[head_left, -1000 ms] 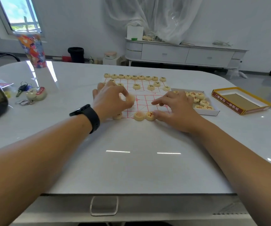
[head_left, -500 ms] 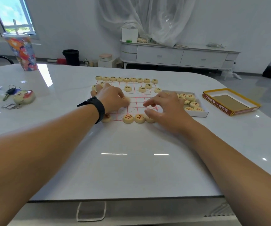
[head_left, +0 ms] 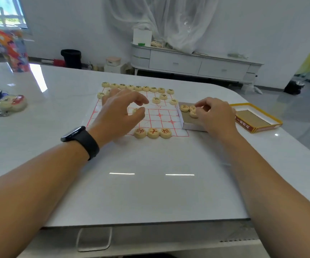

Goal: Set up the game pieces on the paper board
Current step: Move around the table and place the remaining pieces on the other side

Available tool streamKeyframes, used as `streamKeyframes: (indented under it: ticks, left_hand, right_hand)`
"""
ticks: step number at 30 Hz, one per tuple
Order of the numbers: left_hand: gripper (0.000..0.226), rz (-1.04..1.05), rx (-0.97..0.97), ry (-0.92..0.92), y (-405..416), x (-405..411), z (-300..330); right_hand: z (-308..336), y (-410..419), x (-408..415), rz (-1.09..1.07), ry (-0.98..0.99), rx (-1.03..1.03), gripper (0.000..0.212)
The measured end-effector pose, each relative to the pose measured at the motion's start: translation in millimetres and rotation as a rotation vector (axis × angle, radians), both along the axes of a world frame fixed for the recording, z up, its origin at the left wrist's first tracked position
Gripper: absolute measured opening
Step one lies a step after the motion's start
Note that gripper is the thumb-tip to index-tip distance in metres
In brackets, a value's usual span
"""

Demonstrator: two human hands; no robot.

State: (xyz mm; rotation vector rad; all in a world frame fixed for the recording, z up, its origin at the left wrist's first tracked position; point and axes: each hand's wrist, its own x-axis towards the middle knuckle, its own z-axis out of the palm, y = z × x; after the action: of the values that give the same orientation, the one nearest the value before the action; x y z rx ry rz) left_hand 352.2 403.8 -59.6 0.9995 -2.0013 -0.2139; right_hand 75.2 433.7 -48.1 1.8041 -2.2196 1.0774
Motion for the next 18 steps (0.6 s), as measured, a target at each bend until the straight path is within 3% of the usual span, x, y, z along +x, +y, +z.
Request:
streamKeyframes:
  ticks: [6,12,15,18]
  left_hand:
    - [0.021,-0.114,0.104,-0.036,11.8,-0.3,-4.5]
    - [0.018,-0.108,0.138,-0.108,2.9,2.3,-0.5]
    - [0.018,-0.104,0.134,-0.117,1.4,3.5,-3.1]
    - [0.017,-0.106,0.141,-0.1,0.9,4.5,-7.1]
  right_hand:
    - [-1.8,3.0,-12.5,-0.127,-0.106,0.039,0.019]
    - [2.3,-22.5,-5.5,-0.167,0.184,0.295,0.024]
    - [12.7,-39.9,-4.7,-0.222,0.227,0.547,0.036]
    - [8.2,-48.9,-4.0,-0.268,0.254,0.578,0.041]
